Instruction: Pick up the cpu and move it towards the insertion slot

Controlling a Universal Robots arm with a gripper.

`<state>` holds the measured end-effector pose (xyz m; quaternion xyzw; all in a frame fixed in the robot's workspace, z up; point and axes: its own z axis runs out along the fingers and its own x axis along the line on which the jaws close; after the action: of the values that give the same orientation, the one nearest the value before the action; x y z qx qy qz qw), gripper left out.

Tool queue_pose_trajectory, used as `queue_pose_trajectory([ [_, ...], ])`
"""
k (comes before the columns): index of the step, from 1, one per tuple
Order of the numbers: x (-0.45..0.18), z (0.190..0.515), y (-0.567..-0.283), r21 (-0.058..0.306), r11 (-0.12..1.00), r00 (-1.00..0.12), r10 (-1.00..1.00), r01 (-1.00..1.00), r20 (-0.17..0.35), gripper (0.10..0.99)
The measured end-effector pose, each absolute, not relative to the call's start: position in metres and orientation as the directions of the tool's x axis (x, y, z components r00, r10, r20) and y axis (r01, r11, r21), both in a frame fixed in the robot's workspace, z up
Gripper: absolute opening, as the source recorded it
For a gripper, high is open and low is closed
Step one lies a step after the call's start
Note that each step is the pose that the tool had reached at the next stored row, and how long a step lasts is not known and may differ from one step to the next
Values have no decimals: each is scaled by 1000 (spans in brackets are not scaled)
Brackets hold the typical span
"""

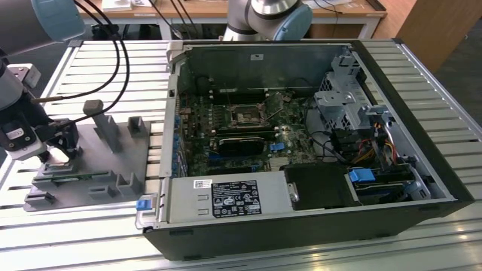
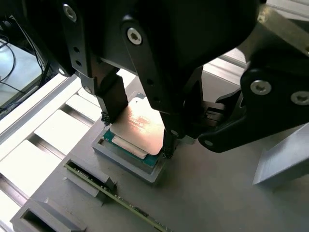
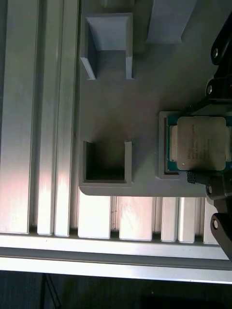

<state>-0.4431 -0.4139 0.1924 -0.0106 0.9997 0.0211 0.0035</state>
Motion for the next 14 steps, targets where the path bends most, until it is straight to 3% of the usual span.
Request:
queue_pose_trajectory([
  [14, -444, 205, -414, 48, 999, -1000, -21, -21, -7, 541],
])
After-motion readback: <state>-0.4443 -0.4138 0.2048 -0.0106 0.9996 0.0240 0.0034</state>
